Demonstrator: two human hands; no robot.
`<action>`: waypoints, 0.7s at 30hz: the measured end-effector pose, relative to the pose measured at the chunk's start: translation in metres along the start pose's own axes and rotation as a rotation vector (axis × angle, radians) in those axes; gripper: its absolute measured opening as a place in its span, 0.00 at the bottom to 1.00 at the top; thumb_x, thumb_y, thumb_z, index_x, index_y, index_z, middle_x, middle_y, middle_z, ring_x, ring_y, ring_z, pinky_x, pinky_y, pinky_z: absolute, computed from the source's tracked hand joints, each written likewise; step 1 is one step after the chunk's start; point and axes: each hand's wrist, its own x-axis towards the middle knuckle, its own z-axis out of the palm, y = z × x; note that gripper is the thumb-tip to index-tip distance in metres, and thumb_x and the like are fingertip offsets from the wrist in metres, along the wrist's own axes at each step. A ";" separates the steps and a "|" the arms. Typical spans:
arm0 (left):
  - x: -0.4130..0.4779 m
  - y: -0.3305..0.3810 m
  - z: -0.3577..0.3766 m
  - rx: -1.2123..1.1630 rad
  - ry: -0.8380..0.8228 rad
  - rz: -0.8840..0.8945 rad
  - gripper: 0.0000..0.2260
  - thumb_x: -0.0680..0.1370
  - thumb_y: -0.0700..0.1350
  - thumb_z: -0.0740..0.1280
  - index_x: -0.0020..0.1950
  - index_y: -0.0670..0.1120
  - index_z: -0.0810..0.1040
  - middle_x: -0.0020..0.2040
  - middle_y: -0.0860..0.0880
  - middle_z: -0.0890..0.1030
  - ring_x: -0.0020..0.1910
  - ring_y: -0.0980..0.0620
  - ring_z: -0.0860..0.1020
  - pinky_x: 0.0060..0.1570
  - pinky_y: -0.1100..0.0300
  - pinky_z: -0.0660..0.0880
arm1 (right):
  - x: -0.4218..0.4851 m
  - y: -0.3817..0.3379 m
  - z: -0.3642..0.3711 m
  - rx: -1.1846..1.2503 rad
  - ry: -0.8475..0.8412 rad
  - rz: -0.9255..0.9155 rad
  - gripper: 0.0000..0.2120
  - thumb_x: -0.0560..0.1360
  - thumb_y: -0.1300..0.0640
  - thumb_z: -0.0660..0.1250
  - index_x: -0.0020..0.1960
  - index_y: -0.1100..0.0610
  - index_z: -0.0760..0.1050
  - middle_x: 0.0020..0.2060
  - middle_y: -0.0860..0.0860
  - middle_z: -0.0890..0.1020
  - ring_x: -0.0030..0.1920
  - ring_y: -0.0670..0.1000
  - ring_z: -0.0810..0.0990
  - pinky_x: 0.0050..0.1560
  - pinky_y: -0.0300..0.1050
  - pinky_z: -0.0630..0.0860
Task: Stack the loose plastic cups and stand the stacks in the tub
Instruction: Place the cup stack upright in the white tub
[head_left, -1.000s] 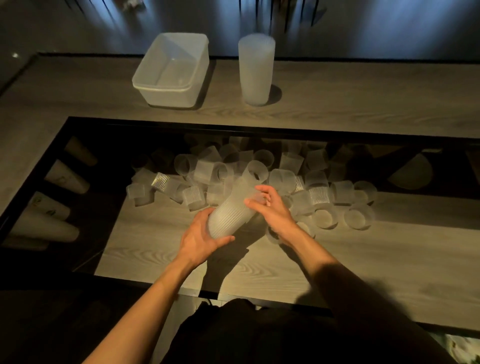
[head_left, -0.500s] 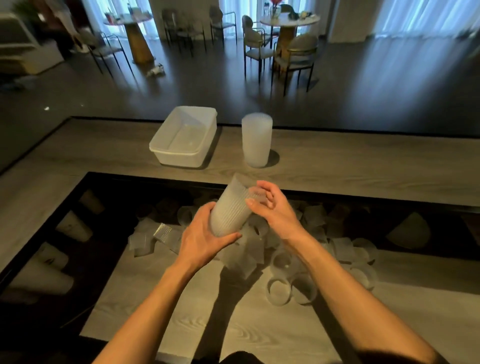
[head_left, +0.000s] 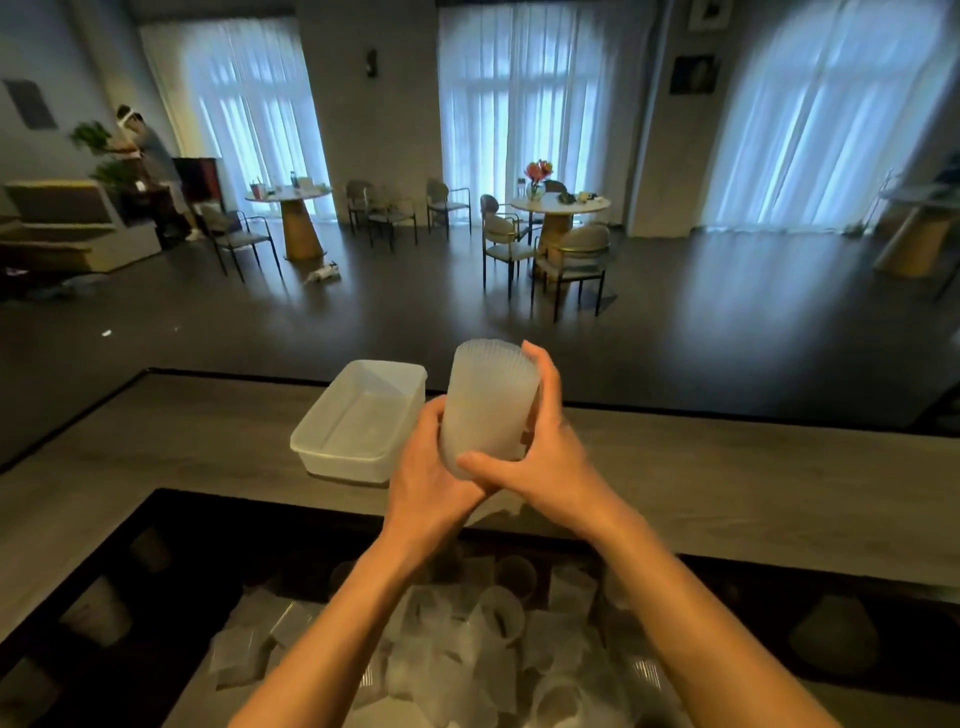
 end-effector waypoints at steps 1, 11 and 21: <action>0.009 0.005 0.003 -0.006 0.013 0.029 0.38 0.60 0.63 0.76 0.66 0.58 0.68 0.57 0.55 0.79 0.55 0.57 0.79 0.50 0.59 0.78 | 0.007 -0.006 -0.006 -0.025 0.025 -0.020 0.57 0.65 0.51 0.81 0.75 0.31 0.42 0.58 0.33 0.64 0.59 0.47 0.74 0.59 0.51 0.79; 0.077 0.008 0.028 0.051 -0.074 0.066 0.54 0.65 0.63 0.80 0.80 0.60 0.50 0.76 0.54 0.65 0.73 0.55 0.68 0.69 0.46 0.73 | 0.077 -0.022 -0.049 -0.199 0.317 -0.172 0.55 0.64 0.44 0.81 0.75 0.32 0.44 0.69 0.49 0.68 0.61 0.53 0.76 0.59 0.60 0.79; 0.077 -0.039 0.053 0.131 -0.126 -0.137 0.57 0.68 0.52 0.82 0.80 0.58 0.41 0.77 0.48 0.65 0.74 0.46 0.69 0.70 0.42 0.71 | 0.088 0.024 -0.032 -0.267 0.200 -0.025 0.54 0.65 0.44 0.80 0.75 0.32 0.42 0.70 0.50 0.67 0.65 0.54 0.73 0.62 0.64 0.76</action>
